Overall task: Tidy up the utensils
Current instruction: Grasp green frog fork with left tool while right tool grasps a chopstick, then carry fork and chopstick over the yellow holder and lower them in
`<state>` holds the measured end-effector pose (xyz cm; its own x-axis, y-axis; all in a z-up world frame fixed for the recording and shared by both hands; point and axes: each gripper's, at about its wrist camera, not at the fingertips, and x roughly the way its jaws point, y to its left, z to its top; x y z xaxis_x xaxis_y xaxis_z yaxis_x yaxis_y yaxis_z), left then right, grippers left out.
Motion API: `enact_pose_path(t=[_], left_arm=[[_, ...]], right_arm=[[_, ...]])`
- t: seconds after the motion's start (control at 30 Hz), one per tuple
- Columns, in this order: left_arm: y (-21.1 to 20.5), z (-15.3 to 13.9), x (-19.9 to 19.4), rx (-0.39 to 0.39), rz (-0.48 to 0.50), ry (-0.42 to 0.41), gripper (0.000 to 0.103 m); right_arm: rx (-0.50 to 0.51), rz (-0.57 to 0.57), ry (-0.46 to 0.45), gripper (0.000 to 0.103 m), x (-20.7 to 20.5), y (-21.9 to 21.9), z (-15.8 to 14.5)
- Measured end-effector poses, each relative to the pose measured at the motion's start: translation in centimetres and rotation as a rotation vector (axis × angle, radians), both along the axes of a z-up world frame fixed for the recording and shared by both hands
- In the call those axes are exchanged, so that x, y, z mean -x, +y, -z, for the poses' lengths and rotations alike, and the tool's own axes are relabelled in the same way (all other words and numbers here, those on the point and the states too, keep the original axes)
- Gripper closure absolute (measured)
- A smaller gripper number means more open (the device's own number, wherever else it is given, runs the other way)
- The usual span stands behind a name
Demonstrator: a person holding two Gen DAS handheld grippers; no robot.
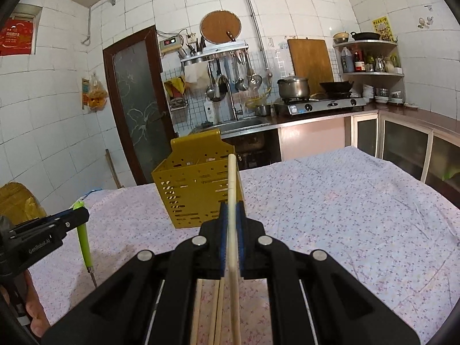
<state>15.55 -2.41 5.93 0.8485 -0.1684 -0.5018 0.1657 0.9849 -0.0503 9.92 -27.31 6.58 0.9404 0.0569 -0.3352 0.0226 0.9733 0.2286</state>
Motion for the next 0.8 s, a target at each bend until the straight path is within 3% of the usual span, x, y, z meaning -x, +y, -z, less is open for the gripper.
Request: enact_pose_path(t=[0.8], left_arm=[[1.1, -1.7, 2.8, 0.008, 0.011, -0.041, 0.085]], right_arm=[[-0.042, 0.021, -0.065, 0.097, 4.6, -1.0, -0.7]])
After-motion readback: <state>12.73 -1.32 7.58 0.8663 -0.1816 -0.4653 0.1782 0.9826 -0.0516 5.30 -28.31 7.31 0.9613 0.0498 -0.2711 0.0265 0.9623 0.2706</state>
